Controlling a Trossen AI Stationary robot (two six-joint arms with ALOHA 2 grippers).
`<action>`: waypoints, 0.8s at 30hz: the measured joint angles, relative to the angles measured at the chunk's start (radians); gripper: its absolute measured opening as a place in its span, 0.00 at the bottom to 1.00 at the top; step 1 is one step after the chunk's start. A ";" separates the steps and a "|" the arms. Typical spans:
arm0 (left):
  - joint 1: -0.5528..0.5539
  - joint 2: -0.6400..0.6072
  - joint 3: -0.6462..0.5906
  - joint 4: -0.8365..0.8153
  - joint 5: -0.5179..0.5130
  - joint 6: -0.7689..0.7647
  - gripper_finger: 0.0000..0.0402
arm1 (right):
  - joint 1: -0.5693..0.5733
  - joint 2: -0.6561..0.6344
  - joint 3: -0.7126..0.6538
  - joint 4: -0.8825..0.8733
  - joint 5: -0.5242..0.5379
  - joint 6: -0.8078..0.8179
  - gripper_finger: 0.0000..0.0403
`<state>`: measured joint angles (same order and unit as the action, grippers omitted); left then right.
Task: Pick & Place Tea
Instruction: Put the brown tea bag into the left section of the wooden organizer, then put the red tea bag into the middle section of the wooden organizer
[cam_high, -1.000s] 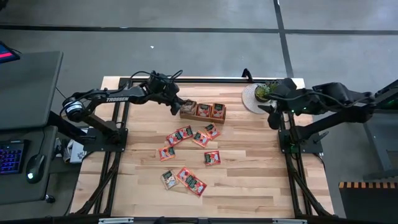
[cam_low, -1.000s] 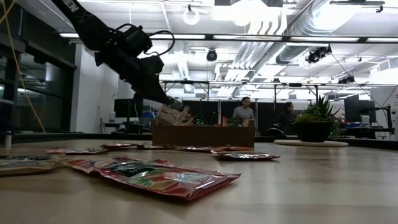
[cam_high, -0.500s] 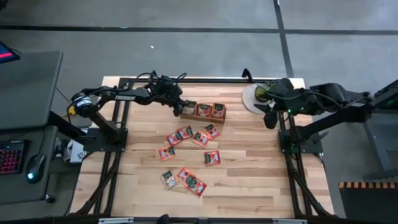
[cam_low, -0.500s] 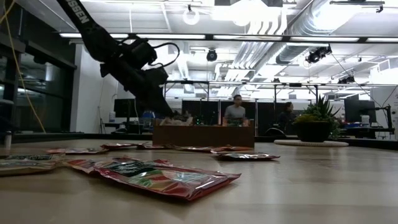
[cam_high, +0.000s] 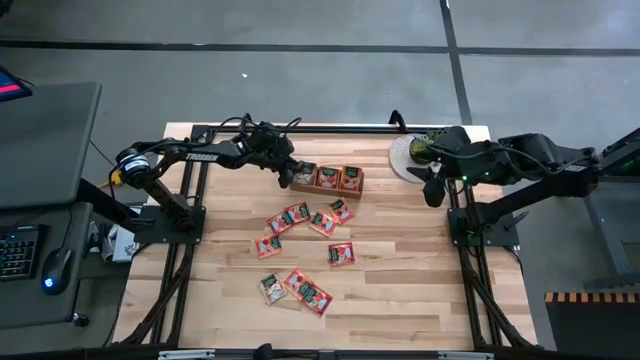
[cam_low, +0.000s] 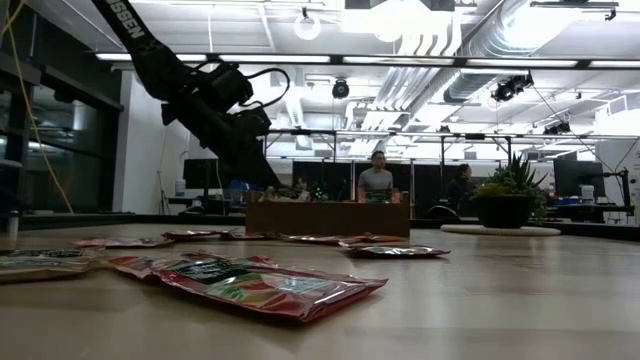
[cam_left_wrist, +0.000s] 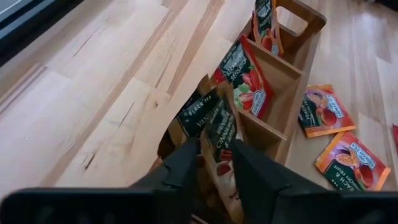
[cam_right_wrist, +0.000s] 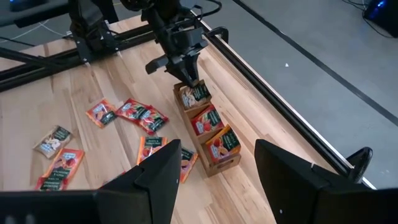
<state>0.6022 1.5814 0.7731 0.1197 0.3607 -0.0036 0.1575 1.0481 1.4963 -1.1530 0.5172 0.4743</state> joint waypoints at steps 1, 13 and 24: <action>0.000 0.000 0.000 0.001 0.002 0.000 0.29 | 0.000 0.000 0.000 0.000 0.000 0.000 0.50; 0.000 -0.060 0.116 -0.090 -0.013 0.018 0.45 | 0.000 0.000 0.000 0.000 -0.014 -0.002 0.50; -0.014 -0.201 0.248 -0.374 -0.061 -0.086 0.45 | 0.000 0.000 -0.004 0.004 -0.082 -0.009 0.50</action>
<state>0.5884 1.3807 1.0214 -0.2539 0.3000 -0.0897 0.1574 1.0483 1.4926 -1.1495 0.4348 0.4656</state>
